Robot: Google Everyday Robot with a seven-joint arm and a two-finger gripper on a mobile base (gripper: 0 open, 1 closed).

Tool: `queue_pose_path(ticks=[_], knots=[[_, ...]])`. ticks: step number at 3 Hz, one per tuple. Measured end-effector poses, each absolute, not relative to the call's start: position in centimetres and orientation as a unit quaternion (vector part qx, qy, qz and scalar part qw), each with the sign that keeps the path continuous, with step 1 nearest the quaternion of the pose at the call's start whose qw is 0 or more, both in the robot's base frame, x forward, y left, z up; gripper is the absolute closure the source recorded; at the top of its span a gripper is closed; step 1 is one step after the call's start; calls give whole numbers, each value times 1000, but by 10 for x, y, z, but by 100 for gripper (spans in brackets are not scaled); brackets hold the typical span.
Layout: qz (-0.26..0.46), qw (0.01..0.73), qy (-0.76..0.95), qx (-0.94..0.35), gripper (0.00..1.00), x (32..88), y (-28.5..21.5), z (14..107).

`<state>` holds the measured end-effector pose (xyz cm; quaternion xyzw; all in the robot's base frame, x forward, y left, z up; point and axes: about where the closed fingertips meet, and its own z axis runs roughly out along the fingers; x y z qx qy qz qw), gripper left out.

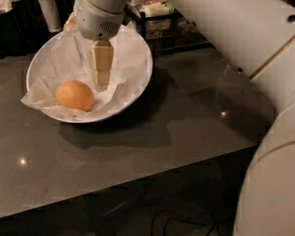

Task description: Pick orange from white bowl

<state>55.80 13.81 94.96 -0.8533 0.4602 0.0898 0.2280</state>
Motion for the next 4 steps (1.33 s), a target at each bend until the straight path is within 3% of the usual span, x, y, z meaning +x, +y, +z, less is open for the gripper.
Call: queue_pose_path(ticks=[4], knots=[[88,247,378,-888,0,568,165,941]])
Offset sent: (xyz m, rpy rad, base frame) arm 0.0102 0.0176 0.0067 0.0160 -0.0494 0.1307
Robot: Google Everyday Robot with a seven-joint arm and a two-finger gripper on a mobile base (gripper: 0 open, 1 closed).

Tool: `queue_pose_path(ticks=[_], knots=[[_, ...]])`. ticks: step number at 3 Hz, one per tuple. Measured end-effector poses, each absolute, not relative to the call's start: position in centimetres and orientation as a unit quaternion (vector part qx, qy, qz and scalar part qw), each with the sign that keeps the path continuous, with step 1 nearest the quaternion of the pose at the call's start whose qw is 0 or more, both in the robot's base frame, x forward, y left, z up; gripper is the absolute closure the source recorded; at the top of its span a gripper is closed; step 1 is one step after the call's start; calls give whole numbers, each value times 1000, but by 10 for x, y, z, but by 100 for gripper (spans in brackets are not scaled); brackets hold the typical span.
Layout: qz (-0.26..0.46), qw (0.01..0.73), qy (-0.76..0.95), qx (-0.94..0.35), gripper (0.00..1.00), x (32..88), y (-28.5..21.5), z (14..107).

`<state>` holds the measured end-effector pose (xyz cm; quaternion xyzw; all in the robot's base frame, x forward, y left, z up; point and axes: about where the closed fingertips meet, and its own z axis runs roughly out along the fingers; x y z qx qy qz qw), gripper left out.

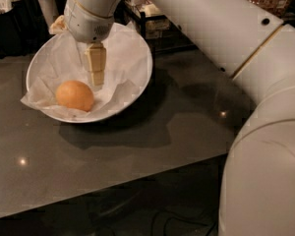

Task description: Pick orange from white bowl

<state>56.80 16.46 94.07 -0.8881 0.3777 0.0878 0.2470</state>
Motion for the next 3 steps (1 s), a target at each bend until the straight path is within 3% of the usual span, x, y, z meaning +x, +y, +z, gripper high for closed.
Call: queue_pose_path(ticks=[3], knots=[[102,237,382,-887,0,569,165,883]])
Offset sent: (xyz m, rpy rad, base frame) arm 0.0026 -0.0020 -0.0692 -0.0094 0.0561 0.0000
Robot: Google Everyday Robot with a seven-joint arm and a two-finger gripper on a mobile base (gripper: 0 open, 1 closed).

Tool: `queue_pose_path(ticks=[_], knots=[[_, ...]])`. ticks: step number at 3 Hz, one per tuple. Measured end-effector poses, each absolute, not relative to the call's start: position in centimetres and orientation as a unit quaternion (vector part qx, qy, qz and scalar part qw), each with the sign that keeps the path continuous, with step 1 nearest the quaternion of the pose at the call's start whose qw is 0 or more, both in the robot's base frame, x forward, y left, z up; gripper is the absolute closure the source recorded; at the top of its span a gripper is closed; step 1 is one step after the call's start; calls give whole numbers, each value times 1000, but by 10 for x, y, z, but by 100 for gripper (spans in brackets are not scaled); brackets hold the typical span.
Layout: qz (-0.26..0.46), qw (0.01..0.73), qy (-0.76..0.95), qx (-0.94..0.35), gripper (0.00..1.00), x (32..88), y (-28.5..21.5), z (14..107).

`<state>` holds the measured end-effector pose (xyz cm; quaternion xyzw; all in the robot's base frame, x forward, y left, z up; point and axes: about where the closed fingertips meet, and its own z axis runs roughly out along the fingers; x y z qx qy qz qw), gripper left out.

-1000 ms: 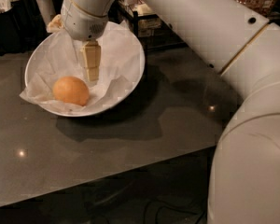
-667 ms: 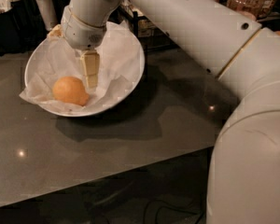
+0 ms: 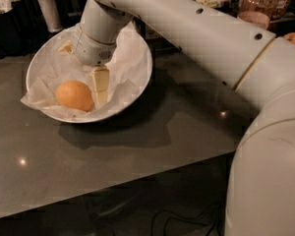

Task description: Pick orange from white bowl

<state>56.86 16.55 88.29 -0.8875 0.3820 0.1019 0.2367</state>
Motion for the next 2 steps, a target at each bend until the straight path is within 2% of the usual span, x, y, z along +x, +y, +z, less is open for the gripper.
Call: queue_pose_path(ticks=[2], knots=[[57,253,367,-893,0,563,171,893]])
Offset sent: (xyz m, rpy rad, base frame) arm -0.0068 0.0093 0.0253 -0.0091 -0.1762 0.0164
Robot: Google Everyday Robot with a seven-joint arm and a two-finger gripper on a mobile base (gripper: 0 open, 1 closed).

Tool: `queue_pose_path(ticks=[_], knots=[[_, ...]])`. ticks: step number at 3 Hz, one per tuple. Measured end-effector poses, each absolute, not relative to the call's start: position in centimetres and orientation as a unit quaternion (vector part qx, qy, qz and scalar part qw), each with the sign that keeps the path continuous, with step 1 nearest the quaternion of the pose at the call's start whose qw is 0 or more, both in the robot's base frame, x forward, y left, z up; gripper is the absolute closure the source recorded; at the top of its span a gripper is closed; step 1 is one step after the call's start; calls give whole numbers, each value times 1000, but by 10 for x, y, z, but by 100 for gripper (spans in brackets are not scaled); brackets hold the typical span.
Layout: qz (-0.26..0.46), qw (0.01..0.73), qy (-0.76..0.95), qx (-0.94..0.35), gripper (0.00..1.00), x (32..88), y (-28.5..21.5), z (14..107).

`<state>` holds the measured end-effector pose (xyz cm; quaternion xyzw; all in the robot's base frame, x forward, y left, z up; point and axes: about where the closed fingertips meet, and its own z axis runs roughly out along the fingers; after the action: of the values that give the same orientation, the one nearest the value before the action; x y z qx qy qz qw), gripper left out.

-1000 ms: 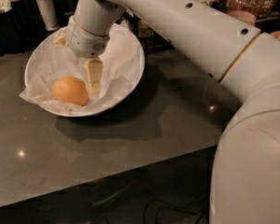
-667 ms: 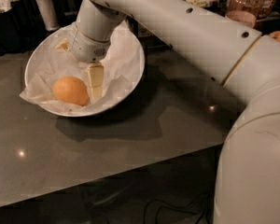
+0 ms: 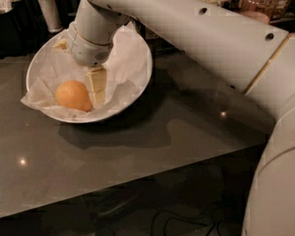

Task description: Pick orange from white bowl

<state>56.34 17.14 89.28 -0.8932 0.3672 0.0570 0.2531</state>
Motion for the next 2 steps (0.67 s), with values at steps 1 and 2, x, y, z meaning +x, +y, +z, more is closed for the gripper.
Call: queue_pose_path(ticks=[1,2], knots=[[43,257,352,-899,0,563,176,900],[34,258,341,-903,0,566,178,900]])
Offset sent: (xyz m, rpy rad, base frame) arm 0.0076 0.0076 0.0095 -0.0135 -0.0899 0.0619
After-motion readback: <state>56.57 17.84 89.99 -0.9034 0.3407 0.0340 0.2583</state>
